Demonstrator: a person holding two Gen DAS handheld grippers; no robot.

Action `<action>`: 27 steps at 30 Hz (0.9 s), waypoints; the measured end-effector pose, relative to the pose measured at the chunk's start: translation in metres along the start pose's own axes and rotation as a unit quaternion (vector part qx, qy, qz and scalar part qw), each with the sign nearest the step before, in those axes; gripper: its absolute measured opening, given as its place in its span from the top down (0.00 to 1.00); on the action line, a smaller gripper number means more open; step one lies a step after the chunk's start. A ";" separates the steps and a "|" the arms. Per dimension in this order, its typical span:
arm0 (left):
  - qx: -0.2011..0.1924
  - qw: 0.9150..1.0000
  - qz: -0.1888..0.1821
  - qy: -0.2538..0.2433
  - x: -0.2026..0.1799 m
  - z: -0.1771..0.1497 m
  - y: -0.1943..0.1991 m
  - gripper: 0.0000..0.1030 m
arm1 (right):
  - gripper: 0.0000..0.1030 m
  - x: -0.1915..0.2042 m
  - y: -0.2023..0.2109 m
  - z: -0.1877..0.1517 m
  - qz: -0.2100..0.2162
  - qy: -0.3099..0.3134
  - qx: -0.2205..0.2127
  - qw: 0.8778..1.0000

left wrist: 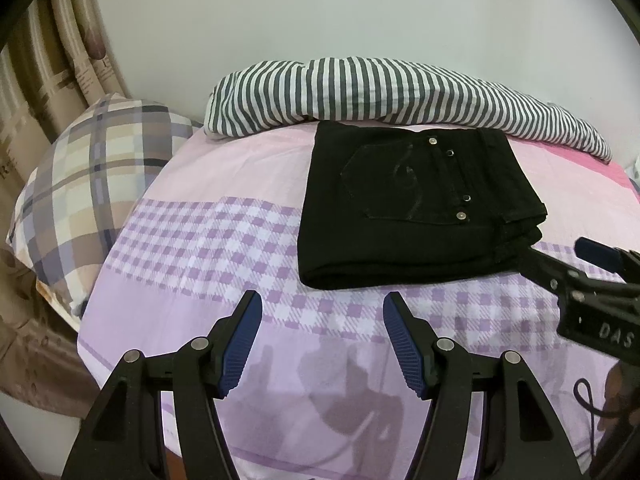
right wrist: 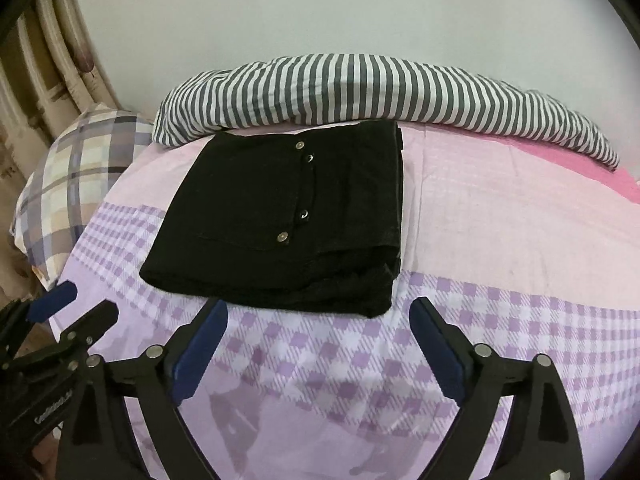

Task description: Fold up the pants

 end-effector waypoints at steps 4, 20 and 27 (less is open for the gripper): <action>0.000 1.000 0.002 -0.005 0.000 -0.002 -0.001 0.38 | 0.08 0.006 0.008 -0.005 -0.008 0.002 -0.004 1.000; 0.000 1.000 0.001 -0.004 0.001 -0.004 0.000 0.38 | 0.02 0.015 0.024 -0.009 -0.031 0.022 -0.010 0.999; 0.001 1.000 0.003 -0.004 0.002 -0.004 0.000 0.38 | 0.01 0.015 0.024 -0.011 -0.030 0.018 -0.006 0.999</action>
Point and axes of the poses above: each gripper's, at about its wrist camera, not at the fingertips, and y roughly against the way its jaws point, x to its left, z to its top, the point moved 7 cm from there along -y, roughly the way its jaws point, and after that the axes turned 13 degrees about y, right-handed, at the moved point
